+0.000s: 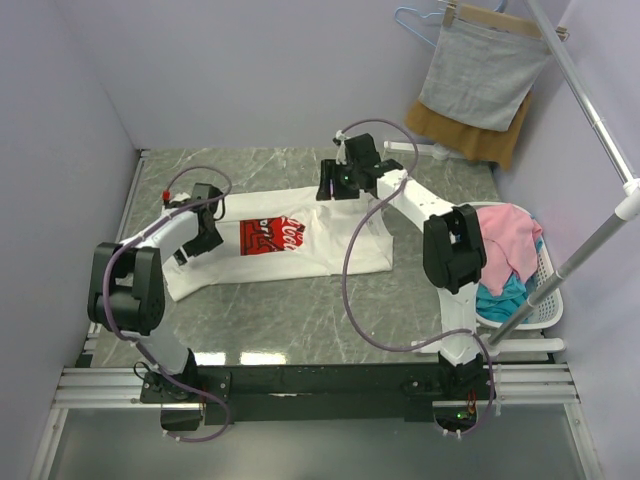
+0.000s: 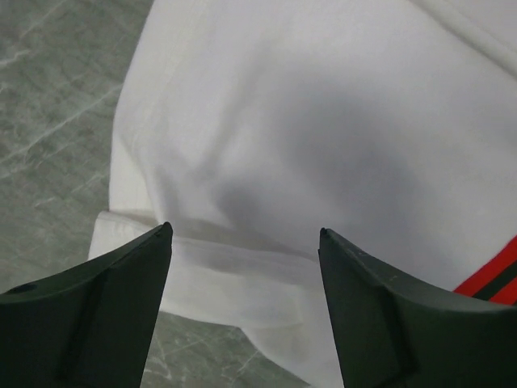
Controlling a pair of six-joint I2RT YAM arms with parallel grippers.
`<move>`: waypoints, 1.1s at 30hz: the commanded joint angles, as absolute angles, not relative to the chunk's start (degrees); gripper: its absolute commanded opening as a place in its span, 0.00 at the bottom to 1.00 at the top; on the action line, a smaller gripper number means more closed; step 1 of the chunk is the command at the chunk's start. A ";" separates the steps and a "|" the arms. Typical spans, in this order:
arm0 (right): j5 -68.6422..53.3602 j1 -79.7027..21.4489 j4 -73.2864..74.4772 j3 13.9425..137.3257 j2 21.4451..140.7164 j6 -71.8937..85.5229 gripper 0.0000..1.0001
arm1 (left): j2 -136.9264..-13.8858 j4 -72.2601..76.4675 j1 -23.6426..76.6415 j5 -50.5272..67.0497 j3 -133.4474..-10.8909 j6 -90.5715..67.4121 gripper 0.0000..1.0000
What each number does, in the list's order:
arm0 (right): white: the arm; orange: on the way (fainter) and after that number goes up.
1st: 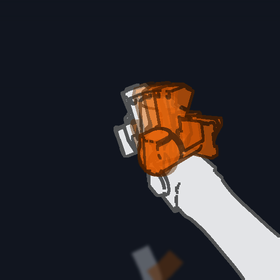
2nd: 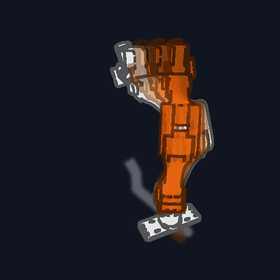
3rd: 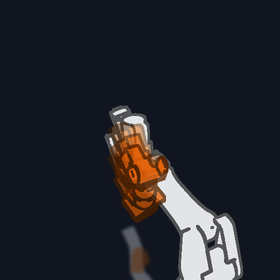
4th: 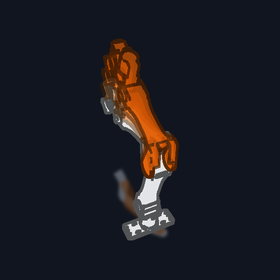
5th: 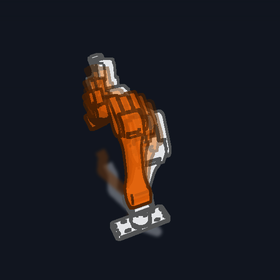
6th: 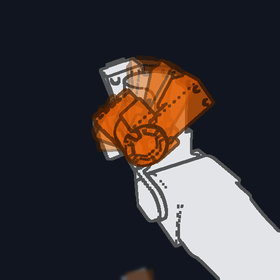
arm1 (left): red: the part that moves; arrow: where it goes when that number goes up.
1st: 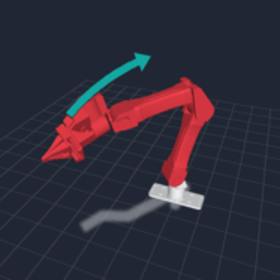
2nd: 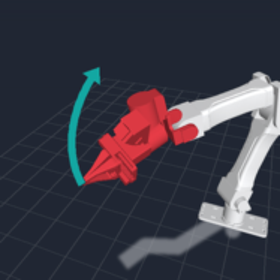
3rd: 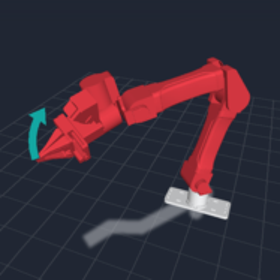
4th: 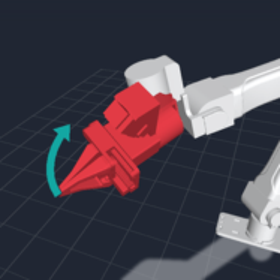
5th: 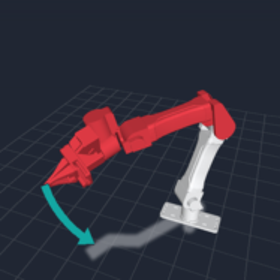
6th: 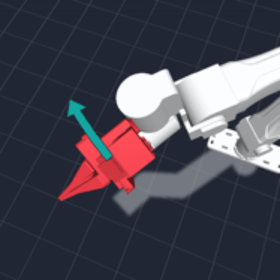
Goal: Fold and stack the t-shirts
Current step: Fold the other side of the tshirt into a rectangle
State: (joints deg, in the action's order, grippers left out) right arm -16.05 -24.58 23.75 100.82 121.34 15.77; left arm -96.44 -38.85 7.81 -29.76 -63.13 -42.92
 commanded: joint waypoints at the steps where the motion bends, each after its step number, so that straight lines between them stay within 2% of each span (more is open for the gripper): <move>1: -22.15 -28.91 25.39 99.84 115.58 13.45 0.65 | -90.89 -41.22 6.16 -27.52 -58.90 -46.84 0.79; 8: -26.45 -31.82 22.68 93.79 114.26 14.50 0.65 | -89.30 -42.97 5.01 -26.81 -55.28 -52.28 0.80; 19: -30.58 -31.90 22.06 89.56 112.76 13.09 0.65 | -84.20 -37.62 -5.96 -18.73 -49.40 -52.12 0.81; 23: -31.81 -31.73 21.45 89.12 113.11 13.18 0.65 | -82.97 -36.57 -6.86 -15.48 -46.94 -54.39 0.80; 29: -31.90 -31.29 22.24 89.56 113.82 12.83 0.66 | -74.72 -34.98 -6.85 -12.57 -38.78 -60.19 0.79; 33: -32.52 -31.11 22.41 89.91 114.08 12.83 0.66 | -68.13 -35.24 -6.77 -15.29 -36.39 -62.58 0.76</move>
